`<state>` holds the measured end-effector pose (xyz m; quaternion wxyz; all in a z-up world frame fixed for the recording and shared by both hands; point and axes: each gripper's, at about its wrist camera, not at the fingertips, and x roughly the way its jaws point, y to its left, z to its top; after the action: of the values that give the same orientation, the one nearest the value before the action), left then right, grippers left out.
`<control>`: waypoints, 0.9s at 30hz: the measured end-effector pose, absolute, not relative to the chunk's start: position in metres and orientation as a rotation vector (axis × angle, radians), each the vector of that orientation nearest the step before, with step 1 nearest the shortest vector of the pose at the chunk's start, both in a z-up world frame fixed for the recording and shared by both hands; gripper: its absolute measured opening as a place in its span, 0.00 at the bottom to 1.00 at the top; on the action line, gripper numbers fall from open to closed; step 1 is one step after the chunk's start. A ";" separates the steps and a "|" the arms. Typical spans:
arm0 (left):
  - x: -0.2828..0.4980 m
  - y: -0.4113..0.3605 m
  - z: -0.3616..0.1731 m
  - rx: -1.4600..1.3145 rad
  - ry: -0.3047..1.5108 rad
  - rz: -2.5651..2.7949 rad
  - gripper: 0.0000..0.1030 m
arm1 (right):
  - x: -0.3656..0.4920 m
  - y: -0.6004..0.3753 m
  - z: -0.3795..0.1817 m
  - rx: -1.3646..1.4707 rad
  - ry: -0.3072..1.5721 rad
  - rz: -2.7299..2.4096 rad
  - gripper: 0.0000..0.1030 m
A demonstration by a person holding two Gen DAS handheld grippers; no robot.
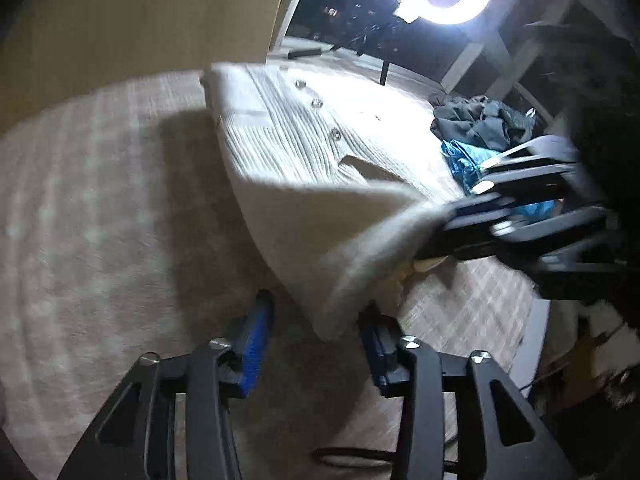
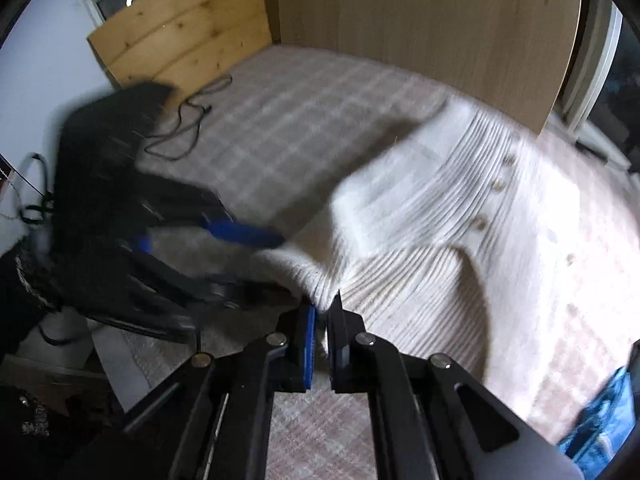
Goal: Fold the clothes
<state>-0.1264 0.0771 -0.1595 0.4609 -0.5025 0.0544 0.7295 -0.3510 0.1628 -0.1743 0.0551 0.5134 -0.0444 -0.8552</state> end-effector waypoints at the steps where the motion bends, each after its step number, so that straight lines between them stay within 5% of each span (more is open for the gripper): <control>1: -0.127 0.080 -0.161 -1.246 0.104 1.779 0.11 | -0.350 0.163 -0.168 1.547 -0.122 -2.610 0.05; 7: -0.119 0.072 -0.149 -1.101 -0.347 1.619 0.12 | -0.345 0.159 -0.152 1.493 -0.143 -2.623 0.05; 12: -0.114 0.077 -0.198 -1.284 -0.263 1.641 0.11 | -0.348 0.162 -0.190 1.586 -0.197 -2.549 0.05; 14: -0.112 0.070 -0.200 -1.328 -0.234 1.657 0.20 | -0.352 0.158 -0.208 1.626 -0.196 -2.524 0.05; 19: -0.100 0.038 -0.164 -1.322 -0.094 1.687 0.23 | -0.357 0.150 -0.237 1.713 -0.188 -2.480 0.07; 27: -0.118 0.049 -0.119 -1.172 -0.077 1.722 0.30 | -0.308 0.206 -0.189 1.561 -0.570 -2.575 0.20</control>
<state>-0.1180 0.0491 -0.1186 0.5044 -0.4855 -0.0318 0.7133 -0.3077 0.2061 -0.1895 0.0384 0.5088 -0.1860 -0.8397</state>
